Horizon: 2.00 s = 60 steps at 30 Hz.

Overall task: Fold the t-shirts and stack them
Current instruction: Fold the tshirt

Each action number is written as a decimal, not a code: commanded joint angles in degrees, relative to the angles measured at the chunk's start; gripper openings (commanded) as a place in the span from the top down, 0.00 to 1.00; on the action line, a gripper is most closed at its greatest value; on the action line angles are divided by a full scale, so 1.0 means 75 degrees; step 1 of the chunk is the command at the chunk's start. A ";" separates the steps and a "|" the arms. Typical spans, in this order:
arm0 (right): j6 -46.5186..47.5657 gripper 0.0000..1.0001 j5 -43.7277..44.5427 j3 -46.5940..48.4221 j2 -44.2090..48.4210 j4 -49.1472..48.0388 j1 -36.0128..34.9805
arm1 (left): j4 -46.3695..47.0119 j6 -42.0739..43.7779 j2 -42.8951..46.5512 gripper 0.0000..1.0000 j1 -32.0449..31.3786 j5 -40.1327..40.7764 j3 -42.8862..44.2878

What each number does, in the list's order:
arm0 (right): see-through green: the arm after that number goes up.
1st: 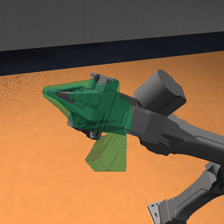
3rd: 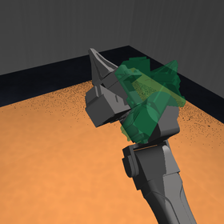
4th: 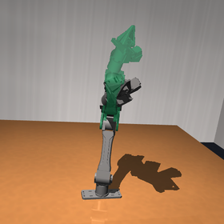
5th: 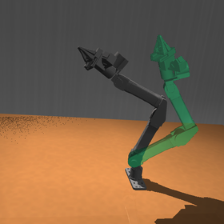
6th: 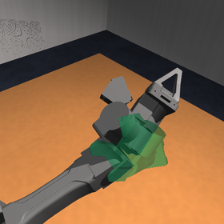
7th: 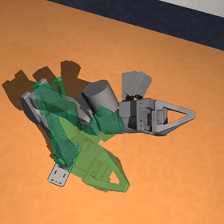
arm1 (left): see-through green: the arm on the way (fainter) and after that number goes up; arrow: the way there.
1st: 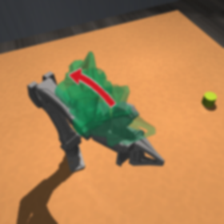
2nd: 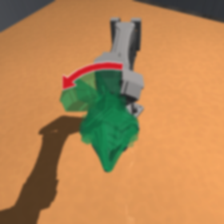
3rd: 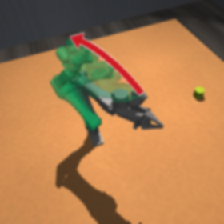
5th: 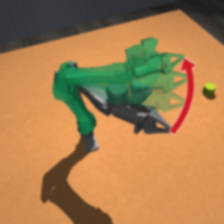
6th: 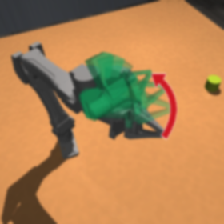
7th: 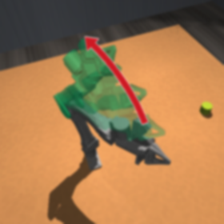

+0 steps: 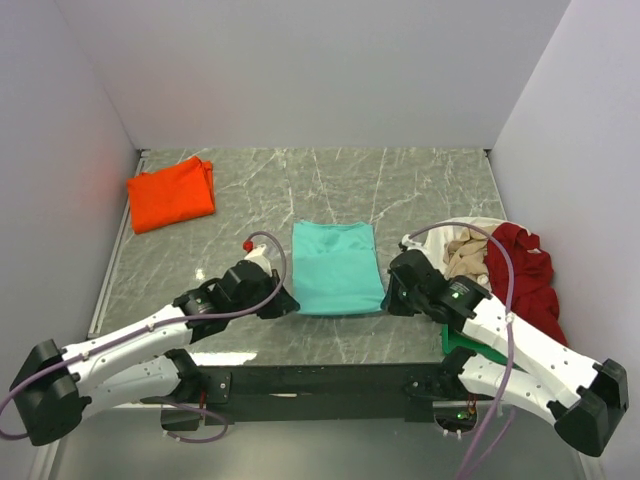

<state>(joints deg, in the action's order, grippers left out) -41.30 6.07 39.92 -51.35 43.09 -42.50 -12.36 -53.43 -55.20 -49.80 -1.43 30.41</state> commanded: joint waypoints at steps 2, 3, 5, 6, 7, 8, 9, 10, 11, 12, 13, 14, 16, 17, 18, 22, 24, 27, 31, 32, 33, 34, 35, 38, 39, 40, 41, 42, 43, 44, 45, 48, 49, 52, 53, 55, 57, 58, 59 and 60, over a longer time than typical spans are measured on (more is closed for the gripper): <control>-0.0236 1.00 0.0714 0.0781 0.0355 0.0559 -0.0064 | -0.0227 -0.0154 0.0375 1.00 -0.0028 0.0167 0.0116; -0.0212 1.00 0.0784 0.0875 0.0343 0.0582 -0.0064 | -0.0215 -0.0130 0.0341 1.00 -0.0039 0.0167 0.0209; -0.0142 1.00 0.1030 0.1190 0.0215 0.0594 -0.0052 | -0.0133 -0.0025 0.0166 1.00 -0.0028 0.0168 0.0350; -0.0107 1.00 0.1101 0.1297 0.0145 0.0571 -0.0052 | -0.0075 0.0010 0.0107 1.00 -0.0028 0.0167 0.0502; -0.0014 1.00 0.1159 0.1414 0.0063 0.0525 -0.0040 | 0.0018 0.0092 0.0036 1.00 -0.0016 0.0179 0.0561; 0.0033 1.00 0.1288 0.1636 -0.0124 0.0501 -0.0029 | 0.0147 0.0127 -0.0127 1.00 -0.0005 0.0376 0.0643; 0.0080 1.00 0.1324 0.1731 -0.0218 0.0477 0.0029 | 0.0194 0.0221 -0.0210 1.00 -0.0004 0.0402 0.0818; 0.0197 1.00 0.1336 0.1825 -0.0312 0.0384 0.0088 | 0.0253 0.0280 -0.0280 1.00 0.0030 0.0425 0.0901; 0.0256 1.00 0.1336 0.1953 -0.0464 0.0302 0.0147 | 0.0393 0.0338 -0.0420 1.00 0.0054 0.0425 0.0971; 0.0326 1.00 0.1301 0.2012 -0.0547 0.0220 0.0240 | 0.0464 0.0455 -0.0502 1.00 0.0147 0.0332 0.1088; 0.0489 1.00 0.1254 0.2059 -0.0629 0.0045 0.0415 | 0.0569 0.0514 -0.0573 1.00 0.0206 0.0285 0.1159; 0.0572 1.00 0.1196 0.2176 -0.0792 -0.0038 0.0533 | 0.0663 0.0561 -0.0759 1.00 0.0265 0.0261 0.1206; 0.0794 1.00 0.1078 0.2329 -0.0980 -0.0225 0.0790 | 0.0956 0.0701 -0.0959 1.00 0.0510 0.0004 0.1312; 0.0865 1.00 0.1055 0.2492 -0.1190 -0.0261 0.0873 | 0.1061 0.0725 -0.1146 1.00 0.0604 -0.0113 0.1312; 0.0935 1.00 0.0962 0.2575 -0.1285 -0.0307 0.0955 | 0.1329 0.0760 -0.1241 1.00 0.0825 -0.0241 0.1324; 0.1345 1.00 0.0704 0.2950 -0.1777 -0.0658 0.1400 | 0.1893 0.0901 -0.1663 1.00 0.1342 -0.0921 0.1370; 0.1451 1.00 0.0598 0.3172 -0.2152 -0.0776 0.1658 | 0.2011 0.0983 -0.1897 1.00 0.1634 -0.1050 0.1440; 0.1674 1.00 0.0399 0.3524 -0.2772 -0.0999 0.1928 | 0.2362 0.1053 -0.2283 1.00 0.2079 -0.1437 0.1534; 0.1931 1.00 0.0317 0.4051 -0.3673 -0.1140 0.2174 | 0.2831 0.1054 -0.2915 1.00 0.2561 -0.1999 0.1651; 0.1955 1.00 0.0281 0.4296 -0.3816 -0.1152 0.2221 | 0.2971 0.1065 -0.3022 1.00 0.2632 -0.2140 0.1687; 0.1991 1.00 0.0258 0.4414 -0.3956 -0.1152 0.2268 | 0.3030 0.1054 -0.3127 1.00 0.2760 -0.2222 0.1780; 0.2037 1.00 0.0258 0.4520 -0.4213 -0.1152 0.2303 | 0.3089 0.1054 -0.3291 1.00 0.2819 -0.2316 0.1839; 0.2061 1.00 0.0281 0.4741 -0.4320 -0.1140 0.2338 | 0.3182 0.1065 -0.3362 1.00 0.2866 -0.2387 0.1886; 0.2120 1.00 0.0270 0.5024 -0.4602 -0.1105 0.2420 | 0.3184 0.1159 -0.3596 1.00 0.2925 -0.2504 0.2143; 0.2131 1.00 0.0246 0.5071 -0.4637 -0.1093 0.2421 | 0.3114 0.1229 -0.3655 1.00 0.2948 -0.2539 0.2283; 0.2143 1.00 0.0234 0.5130 -0.4672 -0.1082 0.2432 | 0.3066 0.1253 -0.3737 1.00 0.2949 -0.2540 0.2354; 0.2155 1.00 0.0211 0.5165 -0.4672 -0.1047 0.2421 | 0.3020 0.1288 -0.3761 1.00 0.2949 -0.2563 0.2436; 0.2132 1.00 0.0153 0.5189 -0.4661 -0.0965 0.2421 | 0.2961 0.1323 -0.3761 1.00 0.2949 -0.2633 0.2472; 0.2131 1.00 0.0152 0.5154 -0.4568 -0.0953 0.2421 | 0.2926 0.1335 -0.3726 1.00 0.2949 -0.2633 0.2495; 0.2120 1.00 0.0152 0.5107 -0.4486 -0.0964 0.2409 | 0.2914 0.1346 -0.3680 1.00 0.2949 -0.2633 0.2496; 0.2097 1.00 0.0152 0.5049 -0.4404 -0.0964 0.2409 | 0.2844 0.1347 -0.3633 0.99 0.2949 -0.2633 0.2484; 0.2050 1.00 0.0152 0.4803 -0.4006 -0.0859 0.2397 | 0.2645 0.1440 -0.3422 1.00 0.2937 -0.2656 0.2460; 0.2015 1.00 0.0129 0.4616 -0.3784 -0.0847 0.2386 | 0.2482 0.1475 -0.3340 1.00 0.2937 -0.2726 0.2449; 0.1897 1.00 0.0129 0.4125 -0.3269 -0.0754 0.2292 | 0.2211 0.1581 -0.3001 1.00 0.2867 -0.2704 0.2309; 0.1851 1.00 0.0094 0.4006 -0.3139 -0.0718 0.2269 | 0.2036 0.1593 -0.2883 1.00 0.2820 -0.2599 0.2169; 0.1710 1.00 0.0094 0.3586 -0.2753 -0.0613 0.2105 | 0.1860 0.1616 -0.2498 1.00 0.2773 -0.2505 0.2039; 0.1523 1.00 0.0210 0.3315 -0.2471 -0.0438 0.1848 | 0.1672 0.1616 -0.2227 0.99 0.2668 -0.2353 0.1852; 0.1453 1.00 0.0246 0.3082 -0.2179 -0.0390 0.1707 | 0.1532 0.1628 -0.1994 0.99 0.2621 -0.2317 0.1805; 0.1382 1.00 0.0339 0.2963 -0.2026 -0.0344 0.1625 | 0.1287 0.1651 -0.1910 0.99 0.2481 -0.2282 0.1746; 0.1231 1.00 0.0375 0.2846 -0.1885 -0.0250 0.1519 | 0.1192 0.1663 -0.1828 0.99 0.2410 -0.2177 0.1734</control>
<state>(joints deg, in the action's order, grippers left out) -29.15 6.61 63.46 -69.54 39.05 -28.91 0.34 -42.63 -71.88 -30.20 -19.49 44.21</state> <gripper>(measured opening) 0.010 0.022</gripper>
